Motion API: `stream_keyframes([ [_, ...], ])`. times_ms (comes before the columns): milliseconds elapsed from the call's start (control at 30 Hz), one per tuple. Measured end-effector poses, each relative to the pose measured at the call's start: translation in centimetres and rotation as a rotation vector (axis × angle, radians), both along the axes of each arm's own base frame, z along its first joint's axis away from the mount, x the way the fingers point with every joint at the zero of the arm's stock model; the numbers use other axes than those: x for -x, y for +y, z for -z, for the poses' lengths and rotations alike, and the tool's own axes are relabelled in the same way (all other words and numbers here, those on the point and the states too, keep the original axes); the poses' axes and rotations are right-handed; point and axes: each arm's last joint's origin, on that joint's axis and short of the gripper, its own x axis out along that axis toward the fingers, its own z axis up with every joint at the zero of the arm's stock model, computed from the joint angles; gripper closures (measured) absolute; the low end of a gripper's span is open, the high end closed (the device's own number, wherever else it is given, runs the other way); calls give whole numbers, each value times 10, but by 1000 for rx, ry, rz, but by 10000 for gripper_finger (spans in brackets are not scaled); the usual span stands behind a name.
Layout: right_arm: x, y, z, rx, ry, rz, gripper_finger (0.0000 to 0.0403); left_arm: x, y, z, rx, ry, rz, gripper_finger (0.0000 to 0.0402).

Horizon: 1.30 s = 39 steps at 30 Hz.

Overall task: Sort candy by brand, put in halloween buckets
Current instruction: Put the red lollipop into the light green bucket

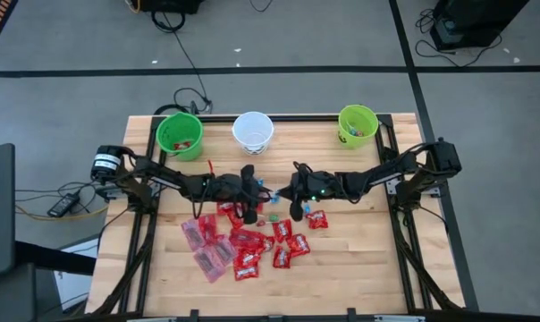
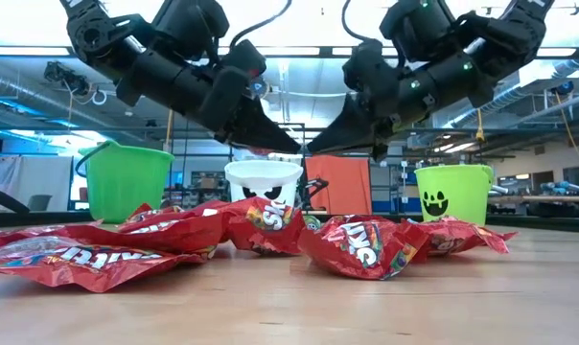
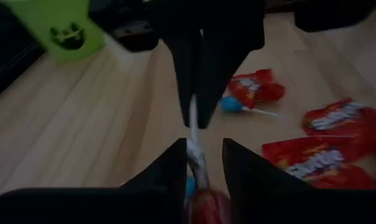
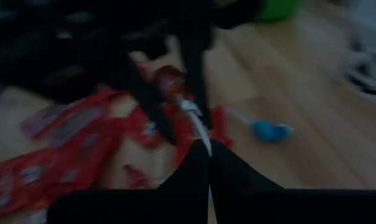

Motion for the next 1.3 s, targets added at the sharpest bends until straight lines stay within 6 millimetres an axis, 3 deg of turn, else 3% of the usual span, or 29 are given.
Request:
stream_keyframes([
  [200, 10, -20, 2, 53, 98, 242, 396, 4, 15, 7, 17, 70, -164, 254],
  [333, 23, -36, -9, 119, 133, 425, 398, 9, 25, 15, 47, 150, -201, 231],
  [567, 68, -61, -43, 255, 263, 690, 396, 13, 39, 21, 43, 194, -226, 216],
  [767, 101, -75, -58, 241, 319, 846, 394, 13, 41, 21, 54, 198, -204, 215],
  [1033, 126, -95, -53, 213, 423, 1040, 392, 13, 41, 22, 35, 204, -191, 215],
  [1300, 137, -108, -51, 171, 440, 1156, 365, 13, 41, 22, 28, 205, -197, 215],
])
